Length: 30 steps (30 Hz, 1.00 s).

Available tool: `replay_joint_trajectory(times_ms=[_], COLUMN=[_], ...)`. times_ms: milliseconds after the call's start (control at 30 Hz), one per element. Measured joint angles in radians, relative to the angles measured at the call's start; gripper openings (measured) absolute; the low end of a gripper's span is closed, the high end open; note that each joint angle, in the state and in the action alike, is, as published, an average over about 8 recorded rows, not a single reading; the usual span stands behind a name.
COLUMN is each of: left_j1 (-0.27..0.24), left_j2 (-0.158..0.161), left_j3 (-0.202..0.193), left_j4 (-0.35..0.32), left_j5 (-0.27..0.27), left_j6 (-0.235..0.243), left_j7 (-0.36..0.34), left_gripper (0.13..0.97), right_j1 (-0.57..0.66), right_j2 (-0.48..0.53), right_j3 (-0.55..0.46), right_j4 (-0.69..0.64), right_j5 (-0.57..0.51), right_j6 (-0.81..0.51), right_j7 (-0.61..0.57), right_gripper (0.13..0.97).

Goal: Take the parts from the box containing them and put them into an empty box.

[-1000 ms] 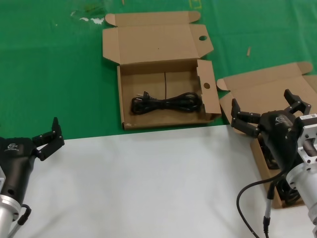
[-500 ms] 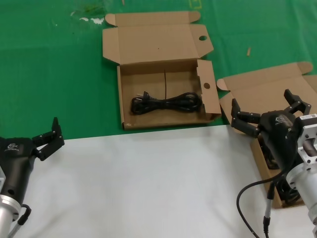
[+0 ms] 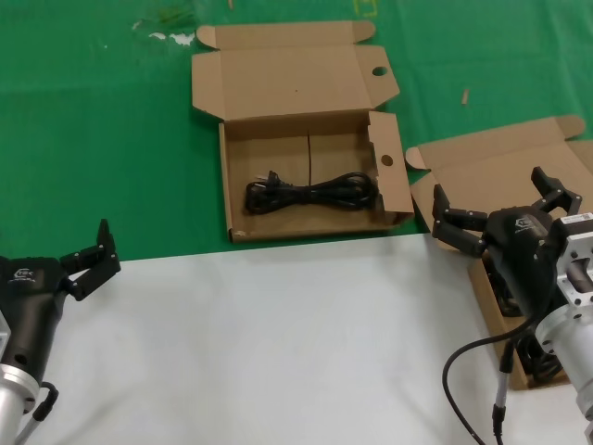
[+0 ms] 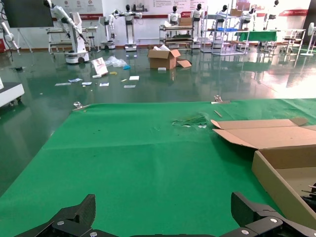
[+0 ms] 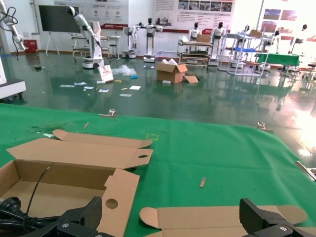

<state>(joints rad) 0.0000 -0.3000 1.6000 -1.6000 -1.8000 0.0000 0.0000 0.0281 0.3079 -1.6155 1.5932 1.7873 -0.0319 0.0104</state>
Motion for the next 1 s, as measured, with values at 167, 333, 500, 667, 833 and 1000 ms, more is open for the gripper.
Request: replay_joint_trajectory(times_ms=[167,333,500,667,833,1000], left_j1=[0.0,0.0,0.0,0.0,0.0,0.0], left_j2=[0.0,0.0,0.0,0.0,0.0,0.0], left_j3=[0.0,0.0,0.0,0.0,0.0,0.0], left_j4=[0.0,0.0,0.0,0.0,0.0,0.0], left_j5=[0.0,0.0,0.0,0.0,0.0,0.0], left_j6=[0.0,0.0,0.0,0.0,0.0,0.0], left_j7=[0.0,0.0,0.0,0.0,0.0,0.0], left_gripper=[0.966,0.966,0.966,0.966,0.966,0.966], right_j1=[0.0,0.0,0.0,0.0,0.0,0.0], right_j2=[0.0,0.0,0.0,0.0,0.0,0.0], right_j3=[0.0,0.0,0.0,0.0,0.0,0.0], right_j4=[0.0,0.0,0.0,0.0,0.0,0.0], right_j5=[0.0,0.0,0.0,0.0,0.0,0.0], right_j6=[0.0,0.0,0.0,0.0,0.0,0.0], right_j7=[0.0,0.0,0.0,0.0,0.0,0.0], right_gripper=[0.966,0.966,0.966,0.966,0.966,0.966])
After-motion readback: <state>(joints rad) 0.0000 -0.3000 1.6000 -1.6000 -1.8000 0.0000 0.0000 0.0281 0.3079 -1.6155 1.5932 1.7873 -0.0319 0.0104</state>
